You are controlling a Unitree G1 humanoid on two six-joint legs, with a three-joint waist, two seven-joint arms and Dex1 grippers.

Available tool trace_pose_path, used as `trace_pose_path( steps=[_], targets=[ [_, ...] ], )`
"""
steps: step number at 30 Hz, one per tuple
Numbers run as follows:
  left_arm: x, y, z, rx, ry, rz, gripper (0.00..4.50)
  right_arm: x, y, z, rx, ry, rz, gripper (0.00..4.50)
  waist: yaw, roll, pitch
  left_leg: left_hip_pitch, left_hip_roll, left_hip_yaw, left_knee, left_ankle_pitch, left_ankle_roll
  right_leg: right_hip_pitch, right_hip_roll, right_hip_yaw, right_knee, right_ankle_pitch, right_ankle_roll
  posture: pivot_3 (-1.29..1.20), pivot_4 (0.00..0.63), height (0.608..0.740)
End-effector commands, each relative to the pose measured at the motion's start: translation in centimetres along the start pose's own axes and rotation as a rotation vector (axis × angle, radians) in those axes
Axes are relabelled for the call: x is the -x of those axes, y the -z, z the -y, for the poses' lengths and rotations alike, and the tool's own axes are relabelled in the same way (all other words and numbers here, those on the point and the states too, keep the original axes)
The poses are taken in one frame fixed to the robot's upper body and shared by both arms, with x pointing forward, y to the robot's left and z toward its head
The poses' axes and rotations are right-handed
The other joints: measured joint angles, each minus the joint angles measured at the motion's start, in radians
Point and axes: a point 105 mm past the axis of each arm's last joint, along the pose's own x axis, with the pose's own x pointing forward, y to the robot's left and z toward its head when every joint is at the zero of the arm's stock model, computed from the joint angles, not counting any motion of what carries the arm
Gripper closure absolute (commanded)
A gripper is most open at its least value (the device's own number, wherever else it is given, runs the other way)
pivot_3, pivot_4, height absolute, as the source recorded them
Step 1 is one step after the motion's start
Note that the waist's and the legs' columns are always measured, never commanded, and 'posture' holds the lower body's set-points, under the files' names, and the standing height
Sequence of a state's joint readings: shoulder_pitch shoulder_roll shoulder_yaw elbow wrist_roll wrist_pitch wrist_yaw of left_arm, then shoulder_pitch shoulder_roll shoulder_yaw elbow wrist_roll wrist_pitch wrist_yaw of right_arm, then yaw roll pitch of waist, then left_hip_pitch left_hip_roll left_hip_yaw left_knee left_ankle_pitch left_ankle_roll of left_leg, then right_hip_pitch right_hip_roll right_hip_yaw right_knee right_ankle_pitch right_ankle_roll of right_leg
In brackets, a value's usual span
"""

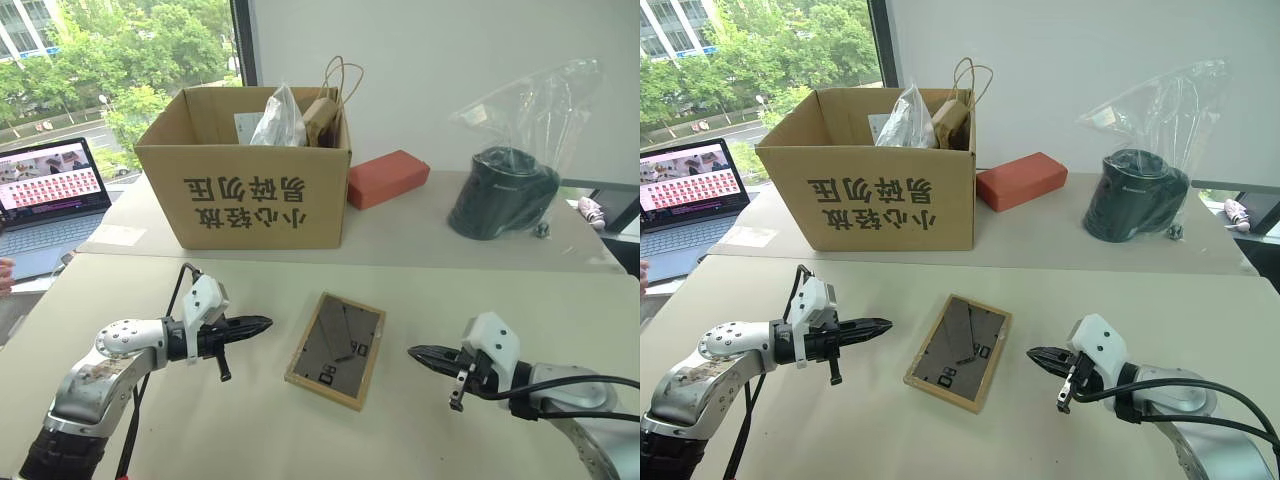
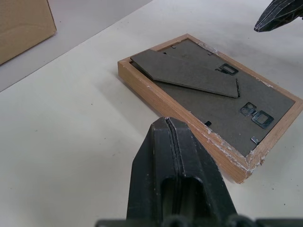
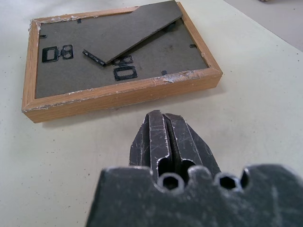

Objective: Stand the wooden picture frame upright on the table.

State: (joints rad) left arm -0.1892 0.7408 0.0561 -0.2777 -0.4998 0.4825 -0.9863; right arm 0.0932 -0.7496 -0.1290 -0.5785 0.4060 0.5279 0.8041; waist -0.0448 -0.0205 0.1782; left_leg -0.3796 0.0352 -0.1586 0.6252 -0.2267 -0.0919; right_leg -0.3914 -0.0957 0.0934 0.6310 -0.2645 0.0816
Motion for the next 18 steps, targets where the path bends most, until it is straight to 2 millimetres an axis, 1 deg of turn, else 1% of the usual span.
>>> trace_pose_path(
  steps=[1, 3, 5, 8, 9, 11, 12, 14, 16, 17, 18],
  targets=[
    [-0.2, -0.9, -0.1, -0.029, 0.001, 0.03, 4.5, 0.1, -0.7, -0.1, 0.031, 0.007, 0.023, 4.46, 0.0, 0.0, 0.0, 0.0, 0.0, 0.0, 0.0, 0.0, 0.0, 0.0, 0.0, 0.0, 0.0, 0.0, 0.0, 0.0, 0.15, 0.74],
    [-0.7, -0.7, -0.1, -0.092, 0.011, 0.023, 4.5, 0.1, 0.1, 0.0, 0.004, 0.018, -0.019, 4.46, 0.001, 0.0, 0.0, 0.0, 0.0, 0.0, 0.0, 0.0, 0.0, 0.0, 0.0, 0.0, 0.0, 0.0, 0.0, 0.0, 0.15, 0.74],
    [-0.9, -0.2, -0.2, -0.195, 0.028, -0.007, 4.5, 0.1, 0.8, 0.2, -0.02, 0.029, -0.057, 4.46, 0.002, 0.0, 0.0, 0.0, 0.0, 0.0, 0.001, 0.0, 0.0, 0.0, 0.0, 0.0, 0.0, 0.0, 0.0, 0.0, 0.15, 0.74],
    [-1.2, 1.5, -0.9, -0.674, 0.095, -0.112, 4.5, 0.0, 2.6, 0.3, -0.08, 0.014, -0.16, 4.46, 0.002, 0.0, 0.0, 0.0, 0.0, 0.0, 0.001, 0.0, 0.0, 0.0, 0.0, 0.0, 0.0, 0.0, 0.0, 0.0, 0.15, 0.74],
    [-1.4, 1.9, -0.9, -0.787, 0.139, -0.121, 4.5, -0.1, 3.1, 0.2, -0.095, 0.011, -0.19, 4.46, 0.003, 0.0, 0.0, 0.001, 0.0, 0.0, 0.0, 0.0, 0.0, 0.0, 0.0, 0.0, 0.0, 0.001, -0.001, 0.0, 0.15, 0.74],
    [-1.8, 1.8, -1.1, -0.999, 0.194, -0.076, 4.5, -0.4, 4.1, 0.1, -0.118, 0.012, -0.243, 4.46, 0.008, 0.0, 0.0, 0.0, 0.0, 0.0, 0.001, 0.0, 0.0, 0.0, 0.0, 0.0, -0.001, 0.001, -0.002, 0.0, 0.15, 0.74],
    [-1.8, 1.9, -1.2, -1.072, 0.212, -0.061, 4.5, -0.5, 4.3, 0.1, -0.123, 0.014, -0.259, 4.46, 0.008, 0.0, 0.0, 0.0, 0.0, 0.0, 0.001, 0.0, -0.001, 0.0, 0.0, 0.0, -0.001, 0.001, -0.002, 0.0, 0.15, 0.74],
    [-1.9, 2.2, -1.3, -1.172, 0.255, -0.025, 4.5, -0.9, 4.6, 0.1, -0.132, 0.015, -0.277, 4.46, 0.006, -0.001, -0.001, 0.0, 0.0, 0.0, 0.001, 0.0, 0.0, 0.001, 0.0, 0.0, -0.001, 0.002, -0.002, 0.0, 0.15, 0.74],
    [-2.3, 1.9, -1.7, -1.231, 0.252, 0.059, 4.5, -2.0, 4.5, 0.3, -0.147, 0.045, -0.271, 4.46, 0.001, -0.001, -0.001, 0.001, 0.0, 0.0, 0.001, 0.0, 0.0, 0.001, 0.0, 0.0, -0.001, 0.001, -0.001, 0.0, 0.15, 0.74],
    [-2.4, 2.0, -1.9, -1.248, 0.253, 0.072, 4.5, -2.4, 4.3, 0.4, -0.151, 0.061, -0.266, 4.46, -0.003, -0.002, -0.001, 0.002, 0.0, 0.0, 0.001, 0.0, 0.0, 0.002, 0.0, 0.0, -0.001, 0.001, -0.001, 0.0, 0.15, 0.74],
    [-2.4, 2.1, -2.0, -1.264, 0.256, 0.088, 4.24, -2.6, 4.2, 0.4, -0.151, 0.07, -0.263, 4.49, -0.005, -0.003, -0.002, 0.002, 0.0, 0.0, 0.001, 0.0, 0.0, 0.002, 0.001, 0.0, 0.0, 0.002, -0.001, 0.0, 0.15, 0.74]
  ],
)
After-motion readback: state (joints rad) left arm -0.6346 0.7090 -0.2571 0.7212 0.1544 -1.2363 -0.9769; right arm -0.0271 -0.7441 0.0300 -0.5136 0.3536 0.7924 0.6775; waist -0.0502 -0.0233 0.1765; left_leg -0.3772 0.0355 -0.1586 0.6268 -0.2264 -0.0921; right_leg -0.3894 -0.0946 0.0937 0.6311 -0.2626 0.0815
